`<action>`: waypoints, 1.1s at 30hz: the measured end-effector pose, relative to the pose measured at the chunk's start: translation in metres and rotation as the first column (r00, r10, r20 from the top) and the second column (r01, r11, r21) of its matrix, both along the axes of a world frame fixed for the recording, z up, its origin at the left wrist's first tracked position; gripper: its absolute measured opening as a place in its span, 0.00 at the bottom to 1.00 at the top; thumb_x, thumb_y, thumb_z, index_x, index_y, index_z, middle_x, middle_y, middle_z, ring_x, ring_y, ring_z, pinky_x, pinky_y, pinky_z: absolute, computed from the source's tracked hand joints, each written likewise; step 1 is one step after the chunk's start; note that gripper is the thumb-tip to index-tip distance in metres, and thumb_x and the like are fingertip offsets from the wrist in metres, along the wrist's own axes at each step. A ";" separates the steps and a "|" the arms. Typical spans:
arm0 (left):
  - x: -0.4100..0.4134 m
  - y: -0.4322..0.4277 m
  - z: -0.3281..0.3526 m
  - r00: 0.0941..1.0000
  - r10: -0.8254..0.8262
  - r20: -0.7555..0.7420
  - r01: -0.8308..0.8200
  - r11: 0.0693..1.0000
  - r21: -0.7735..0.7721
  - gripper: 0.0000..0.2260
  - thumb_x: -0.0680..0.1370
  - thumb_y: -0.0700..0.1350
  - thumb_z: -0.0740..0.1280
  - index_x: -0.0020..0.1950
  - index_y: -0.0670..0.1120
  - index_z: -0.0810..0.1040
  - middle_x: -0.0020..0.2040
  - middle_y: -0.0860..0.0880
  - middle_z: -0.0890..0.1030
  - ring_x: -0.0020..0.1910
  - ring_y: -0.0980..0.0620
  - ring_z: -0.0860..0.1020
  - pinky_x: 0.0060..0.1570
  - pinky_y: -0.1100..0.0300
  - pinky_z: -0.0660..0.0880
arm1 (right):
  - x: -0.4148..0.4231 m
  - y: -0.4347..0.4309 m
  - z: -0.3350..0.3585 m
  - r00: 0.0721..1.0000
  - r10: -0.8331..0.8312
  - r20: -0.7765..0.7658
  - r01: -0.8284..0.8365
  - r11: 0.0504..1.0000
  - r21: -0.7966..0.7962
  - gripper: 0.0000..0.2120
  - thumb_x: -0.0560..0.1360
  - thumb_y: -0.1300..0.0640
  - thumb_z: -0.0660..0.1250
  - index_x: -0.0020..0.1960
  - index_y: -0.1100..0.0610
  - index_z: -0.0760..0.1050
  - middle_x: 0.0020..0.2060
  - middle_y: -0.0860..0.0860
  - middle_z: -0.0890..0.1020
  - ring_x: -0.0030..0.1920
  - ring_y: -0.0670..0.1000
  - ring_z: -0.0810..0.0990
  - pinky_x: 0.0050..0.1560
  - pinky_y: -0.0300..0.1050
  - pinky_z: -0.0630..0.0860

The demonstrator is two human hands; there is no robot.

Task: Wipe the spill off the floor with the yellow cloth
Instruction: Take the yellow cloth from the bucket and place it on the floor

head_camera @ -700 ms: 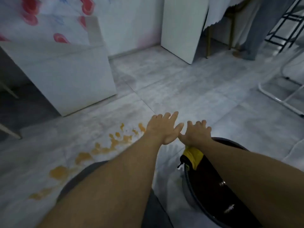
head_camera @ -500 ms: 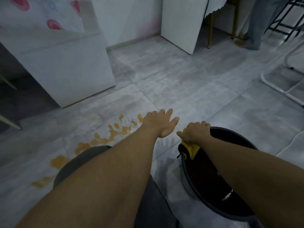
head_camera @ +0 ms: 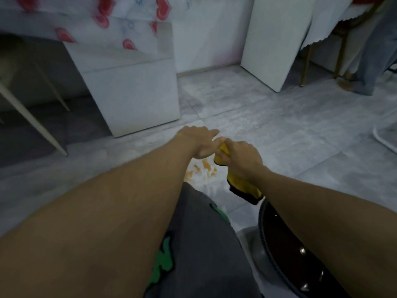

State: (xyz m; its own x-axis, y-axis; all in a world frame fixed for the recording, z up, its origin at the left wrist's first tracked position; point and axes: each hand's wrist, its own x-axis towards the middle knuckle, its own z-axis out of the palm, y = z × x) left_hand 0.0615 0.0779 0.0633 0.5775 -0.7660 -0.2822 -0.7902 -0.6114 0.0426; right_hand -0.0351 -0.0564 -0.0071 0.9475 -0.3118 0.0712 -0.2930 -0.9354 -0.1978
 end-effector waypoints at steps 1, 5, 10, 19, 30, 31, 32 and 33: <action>0.008 0.013 0.002 0.999 0.027 0.041 -0.027 1.000 -0.004 0.30 0.81 0.65 0.41 0.81 0.56 0.52 0.80 0.45 0.60 0.75 0.39 0.65 0.71 0.42 0.62 | 0.007 0.008 0.003 0.998 0.049 0.038 -0.049 0.999 0.009 0.23 0.82 0.36 0.57 0.53 0.57 0.72 0.35 0.52 0.75 0.39 0.61 0.78 0.36 0.50 0.66; 0.038 0.084 -0.001 0.970 0.162 0.183 -0.161 0.987 -0.023 0.30 0.82 0.64 0.41 0.82 0.55 0.50 0.78 0.43 0.64 0.71 0.37 0.68 0.68 0.42 0.65 | 0.044 0.053 0.008 0.966 0.237 0.103 -0.239 0.971 0.011 0.22 0.81 0.35 0.60 0.43 0.54 0.69 0.32 0.49 0.72 0.35 0.55 0.73 0.34 0.49 0.65; 0.073 0.170 -0.022 0.912 0.328 0.246 -0.315 0.945 -0.093 0.30 0.81 0.64 0.40 0.81 0.53 0.50 0.75 0.41 0.68 0.69 0.36 0.70 0.67 0.42 0.64 | 0.101 0.130 -0.012 0.894 0.435 0.111 -0.444 0.893 0.071 0.24 0.79 0.32 0.61 0.43 0.52 0.73 0.36 0.51 0.81 0.38 0.55 0.78 0.37 0.49 0.71; 0.125 0.326 -0.086 0.800 0.564 0.204 -0.569 0.821 -0.039 0.32 0.81 0.65 0.38 0.82 0.53 0.48 0.76 0.40 0.67 0.72 0.36 0.67 0.72 0.42 0.60 | 0.175 0.267 -0.101 0.642 0.764 0.063 -0.759 0.622 0.195 0.21 0.81 0.38 0.64 0.40 0.54 0.71 0.32 0.49 0.76 0.34 0.55 0.75 0.35 0.49 0.67; 0.156 0.424 -0.209 0.743 0.649 0.164 -0.664 0.746 0.049 0.32 0.81 0.64 0.38 0.82 0.52 0.47 0.76 0.42 0.67 0.73 0.38 0.66 0.75 0.42 0.53 | 0.259 0.383 -0.238 0.674 0.739 -0.020 -0.727 0.667 0.160 0.31 0.80 0.36 0.64 0.74 0.56 0.69 0.65 0.61 0.73 0.69 0.62 0.66 0.69 0.58 0.69; 0.156 0.428 -0.222 0.739 0.656 0.155 -0.669 0.741 0.054 0.32 0.80 0.64 0.38 0.82 0.52 0.47 0.77 0.43 0.66 0.74 0.38 0.65 0.75 0.42 0.52 | 0.261 0.387 -0.250 0.711 0.701 -0.055 -0.691 0.712 0.125 0.32 0.80 0.35 0.61 0.76 0.55 0.67 0.67 0.61 0.72 0.71 0.63 0.64 0.72 0.59 0.66; 0.156 0.432 -0.235 0.735 0.663 0.143 -0.675 0.735 0.062 0.31 0.80 0.64 0.38 0.81 0.52 0.47 0.78 0.44 0.65 0.74 0.39 0.64 0.76 0.42 0.51 | 0.259 0.390 -0.262 0.732 0.673 -0.103 -0.665 0.739 0.108 0.31 0.80 0.35 0.59 0.75 0.54 0.66 0.67 0.61 0.72 0.71 0.63 0.64 0.73 0.60 0.64; 0.155 0.435 -0.248 0.727 0.675 0.125 -0.685 0.725 0.070 0.31 0.81 0.64 0.38 0.82 0.52 0.47 0.79 0.45 0.63 0.75 0.39 0.62 0.76 0.42 0.50 | 0.255 0.391 -0.274 0.744 0.651 -0.151 -0.640 0.759 0.117 0.31 0.81 0.35 0.58 0.75 0.54 0.66 0.68 0.61 0.71 0.71 0.64 0.64 0.74 0.61 0.62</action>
State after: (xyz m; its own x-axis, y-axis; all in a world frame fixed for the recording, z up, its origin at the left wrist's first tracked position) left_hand 0.2165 0.5127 -0.1847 0.9570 -0.1275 -0.2606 -0.1579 -0.9824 -0.0994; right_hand 0.2197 0.3344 -0.2813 0.9183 0.3803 -0.1097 0.3429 -0.9029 -0.2593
